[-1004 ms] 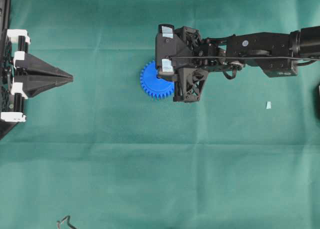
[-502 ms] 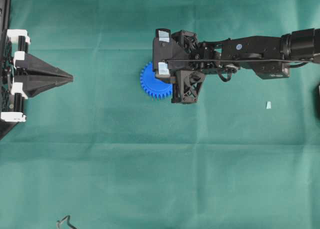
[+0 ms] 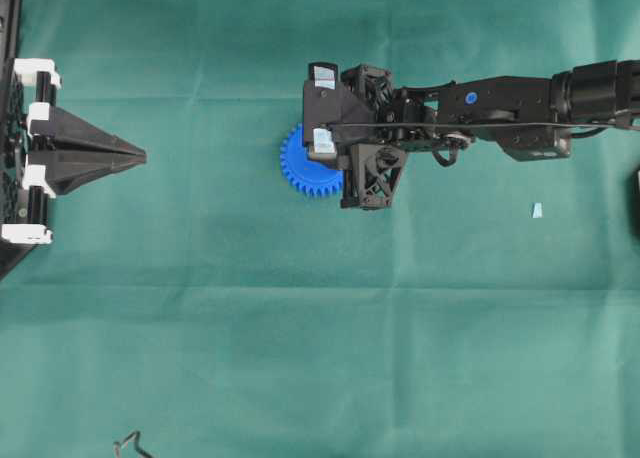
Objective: Insert the shaft into the center hole of the gear.
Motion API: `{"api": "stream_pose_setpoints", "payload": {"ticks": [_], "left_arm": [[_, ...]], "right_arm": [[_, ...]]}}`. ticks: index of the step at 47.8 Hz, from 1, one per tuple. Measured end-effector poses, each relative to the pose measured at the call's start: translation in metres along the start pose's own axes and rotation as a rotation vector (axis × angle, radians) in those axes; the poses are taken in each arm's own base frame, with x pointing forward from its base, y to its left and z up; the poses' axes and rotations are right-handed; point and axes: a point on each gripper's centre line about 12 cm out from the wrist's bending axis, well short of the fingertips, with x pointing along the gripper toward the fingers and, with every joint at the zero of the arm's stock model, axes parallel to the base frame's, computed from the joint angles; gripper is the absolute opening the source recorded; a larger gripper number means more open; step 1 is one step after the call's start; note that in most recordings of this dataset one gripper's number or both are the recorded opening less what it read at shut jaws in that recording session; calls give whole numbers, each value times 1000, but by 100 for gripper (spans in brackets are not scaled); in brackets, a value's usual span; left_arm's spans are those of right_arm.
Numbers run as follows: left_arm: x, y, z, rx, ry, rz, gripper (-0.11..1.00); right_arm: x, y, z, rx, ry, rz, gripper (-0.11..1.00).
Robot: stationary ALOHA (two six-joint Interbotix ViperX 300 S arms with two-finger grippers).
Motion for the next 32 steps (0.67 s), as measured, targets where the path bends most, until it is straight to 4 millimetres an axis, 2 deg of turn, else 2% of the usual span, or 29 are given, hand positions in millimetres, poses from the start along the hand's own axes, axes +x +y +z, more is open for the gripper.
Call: {"api": "stream_pose_setpoints", "payload": {"ticks": [3,10,14,17,28,32], "left_arm": [[0,0,0,-2,0,0,0],[0,0,0,0,0,0,0],[0,0,0,0,0,0,0],[0,0,0,-2,0,0,0],[0,0,0,-2,0,0,0],[0,0,0,0,0,0,0]], "right_arm": [[0,0,0,-2,-2,0,32],[0,0,1,-2,-15,0,80],[0,0,3,-2,-21,0,96],[0,0,3,-2,-23,0,99],[-1,0,2,-3,-17,0,98],[-11,0,8,-3,-26,1,98]]}}
